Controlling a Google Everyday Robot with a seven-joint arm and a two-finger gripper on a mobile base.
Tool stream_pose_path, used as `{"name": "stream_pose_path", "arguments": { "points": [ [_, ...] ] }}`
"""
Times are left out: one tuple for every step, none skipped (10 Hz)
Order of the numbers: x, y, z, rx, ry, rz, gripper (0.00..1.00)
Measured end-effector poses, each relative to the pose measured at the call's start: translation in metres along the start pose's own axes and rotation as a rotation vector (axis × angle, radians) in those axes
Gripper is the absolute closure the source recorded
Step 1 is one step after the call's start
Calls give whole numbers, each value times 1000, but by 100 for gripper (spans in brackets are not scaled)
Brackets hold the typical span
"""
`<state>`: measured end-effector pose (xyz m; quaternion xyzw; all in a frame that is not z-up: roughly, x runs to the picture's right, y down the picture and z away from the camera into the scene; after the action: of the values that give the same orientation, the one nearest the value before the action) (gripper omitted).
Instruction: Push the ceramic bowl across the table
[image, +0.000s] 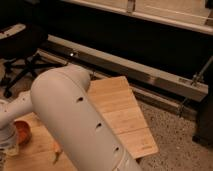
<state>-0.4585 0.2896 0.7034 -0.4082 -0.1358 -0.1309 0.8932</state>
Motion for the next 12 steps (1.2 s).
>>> {"name": "stream_pose_path", "arguments": {
  "points": [
    [-10, -12, -4, 28, -8, 2, 100],
    [-16, -21, -11, 48, -19, 8, 100],
    [-18, -29, -16, 66, -24, 12, 100],
    [-20, -38, -21, 83, -28, 19, 100],
    [-21, -45, -23, 91, -24, 26, 100],
    [-21, -48, -22, 92, -18, 31, 100],
    [-22, -51, -21, 90, -14, 34, 100],
    [-21, -54, -19, 89, -11, 40, 100],
    [-22, -57, -21, 93, -10, 43, 100],
    [-24, -58, -24, 100, -11, 38, 100],
    [-28, -55, -31, 102, -16, 32, 100],
    [-34, -43, -38, 94, -19, 11, 100]
  ]
}}
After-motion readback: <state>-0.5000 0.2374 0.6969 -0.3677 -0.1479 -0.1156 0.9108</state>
